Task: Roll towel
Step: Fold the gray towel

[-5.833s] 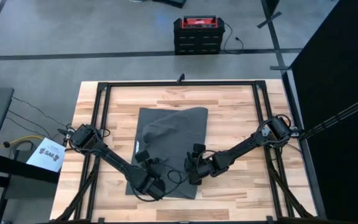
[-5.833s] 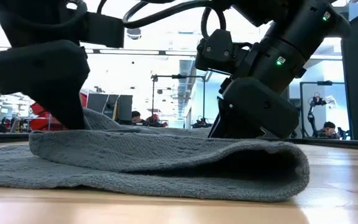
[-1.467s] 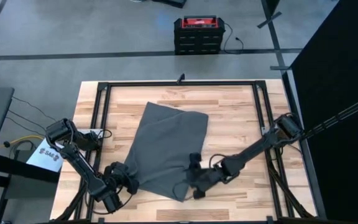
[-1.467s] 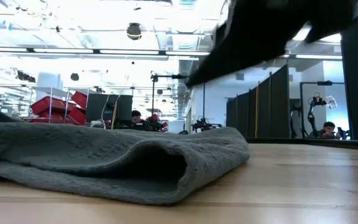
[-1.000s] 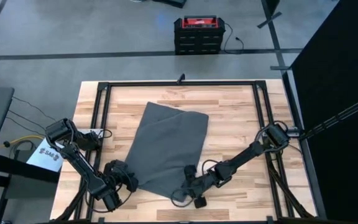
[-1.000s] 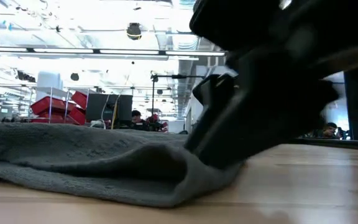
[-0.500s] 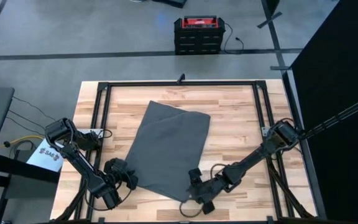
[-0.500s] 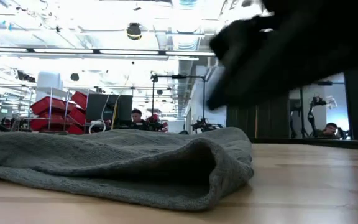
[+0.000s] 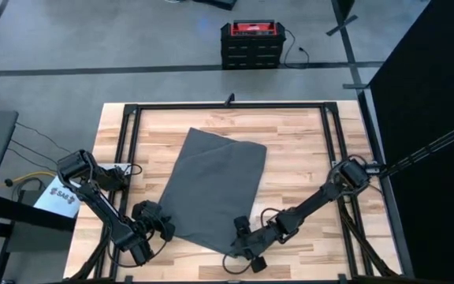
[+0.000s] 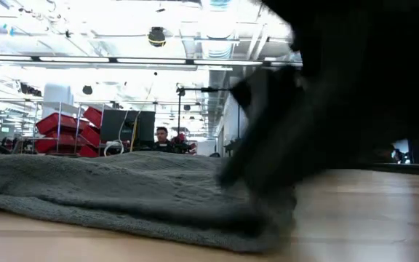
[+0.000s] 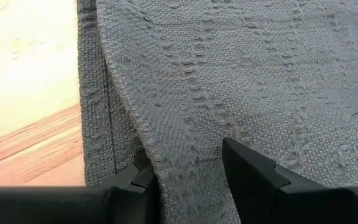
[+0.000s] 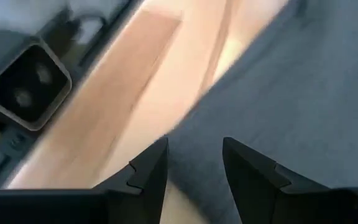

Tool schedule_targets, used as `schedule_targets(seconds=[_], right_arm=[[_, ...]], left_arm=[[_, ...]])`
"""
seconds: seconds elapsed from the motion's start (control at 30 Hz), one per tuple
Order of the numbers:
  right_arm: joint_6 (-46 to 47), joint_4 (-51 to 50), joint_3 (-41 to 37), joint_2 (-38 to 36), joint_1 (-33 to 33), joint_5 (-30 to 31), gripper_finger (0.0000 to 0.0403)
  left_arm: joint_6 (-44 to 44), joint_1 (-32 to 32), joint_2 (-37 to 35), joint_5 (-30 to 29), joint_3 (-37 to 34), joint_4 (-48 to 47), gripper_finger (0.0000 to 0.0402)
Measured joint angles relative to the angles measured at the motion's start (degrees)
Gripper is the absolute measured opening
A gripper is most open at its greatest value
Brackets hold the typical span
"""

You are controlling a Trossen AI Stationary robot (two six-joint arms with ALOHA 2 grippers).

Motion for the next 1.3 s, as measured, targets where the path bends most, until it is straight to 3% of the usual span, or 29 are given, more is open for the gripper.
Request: schedule_targets(seconds=[0.2, 0.4, 0.87, 1.13, 1.3], right_arm=[[1.5, -1.5, 0.1, 0.2, 0.8, -1.8, 0.0141], [1.4, -6.4, 0.0, -2.3, 0.7, -11.1, 0.0141], [-5.1, 0.6, -0.1, -2.7, -3.0, -4.0, 0.0141], [-5.1, -1.0, -0.1, -2.6, -3.5, -4.1, 0.0141], [-5.1, -1.0, -0.1, -2.6, -3.5, -4.1, 0.0141]], left_arm=[[-0.8, -0.3, 0.0, 0.0, 0.0, 0.0, 0.0132], [-1.7, -0.6, 0.0, 0.0, 0.0, -0.3, 0.0132], [-1.6, -0.7, 0.0, 0.1, 0.4, 0.1, 0.0132], [4.5, -0.7, -3.8, 7.1, 3.1, 1.3, 0.0132], [5.1, -0.7, -5.7, 7.4, 3.2, 0.4, 0.0132]])
